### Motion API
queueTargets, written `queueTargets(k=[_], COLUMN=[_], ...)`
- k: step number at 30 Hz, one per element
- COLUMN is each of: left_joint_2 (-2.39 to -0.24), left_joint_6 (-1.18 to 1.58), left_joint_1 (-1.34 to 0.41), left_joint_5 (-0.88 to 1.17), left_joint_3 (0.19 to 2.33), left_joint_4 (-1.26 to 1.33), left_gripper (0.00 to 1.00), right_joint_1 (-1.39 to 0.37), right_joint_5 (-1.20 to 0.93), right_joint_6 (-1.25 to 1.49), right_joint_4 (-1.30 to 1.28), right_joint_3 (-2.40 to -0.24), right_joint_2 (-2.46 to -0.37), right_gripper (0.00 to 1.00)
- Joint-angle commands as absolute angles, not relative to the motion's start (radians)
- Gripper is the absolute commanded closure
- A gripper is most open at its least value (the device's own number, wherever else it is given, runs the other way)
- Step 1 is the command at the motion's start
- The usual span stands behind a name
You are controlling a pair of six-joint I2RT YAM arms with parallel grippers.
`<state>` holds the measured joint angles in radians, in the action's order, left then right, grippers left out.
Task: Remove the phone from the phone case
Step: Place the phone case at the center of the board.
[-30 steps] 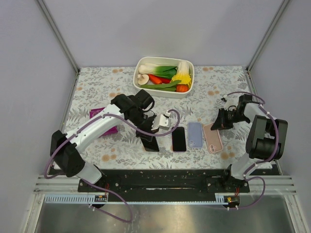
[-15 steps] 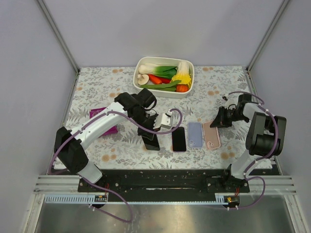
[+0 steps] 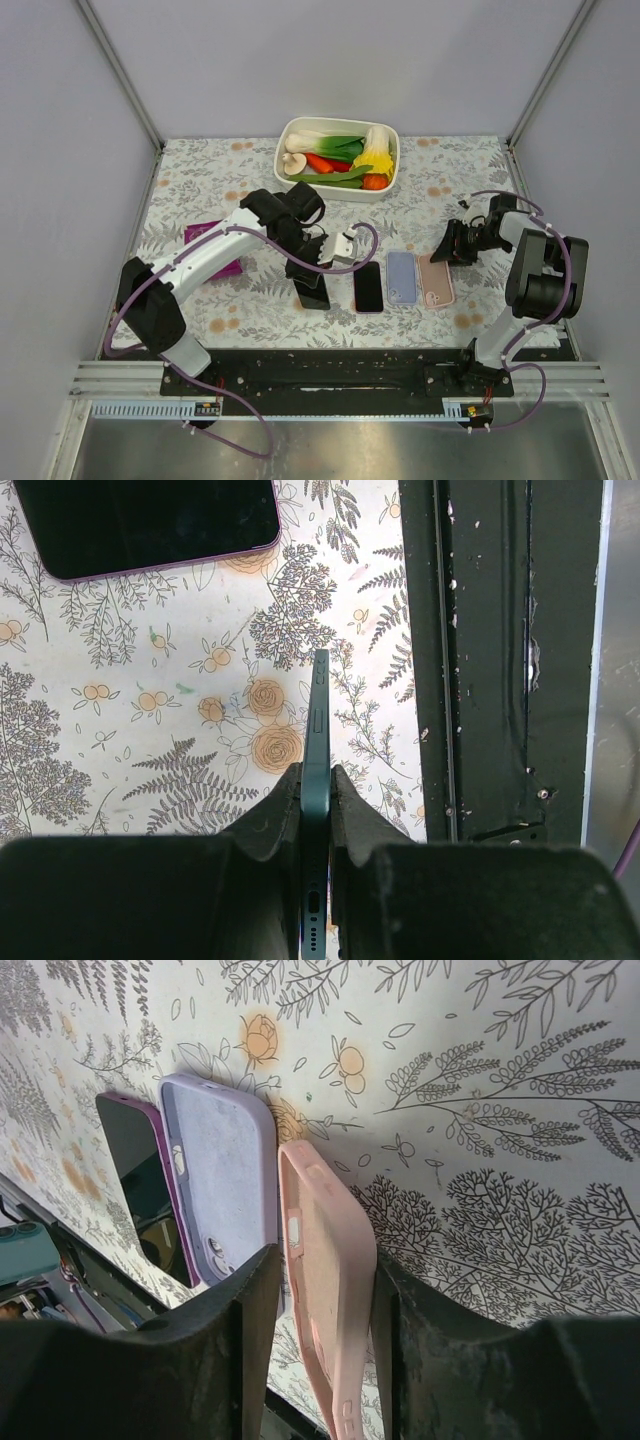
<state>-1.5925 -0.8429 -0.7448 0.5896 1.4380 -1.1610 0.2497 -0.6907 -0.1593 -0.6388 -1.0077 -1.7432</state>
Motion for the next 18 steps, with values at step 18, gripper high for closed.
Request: queueTargets(k=[18], left_joint_2=[-1.709], left_joint_6=[-0.873], left_joint_1=[-0.741], left_joint_5=[0.669], left_joint_3=[1.515], left_joint_4=[-1.181], left_gripper=[1.0], right_joint_1=[0.255], right_joint_5=[-0.477], right_joint_6=[-0.204], right_joint_4=[-0.617], right_joint_3=[-1.025], right_joint_2=[-1.503], right_gripper=[0.31])
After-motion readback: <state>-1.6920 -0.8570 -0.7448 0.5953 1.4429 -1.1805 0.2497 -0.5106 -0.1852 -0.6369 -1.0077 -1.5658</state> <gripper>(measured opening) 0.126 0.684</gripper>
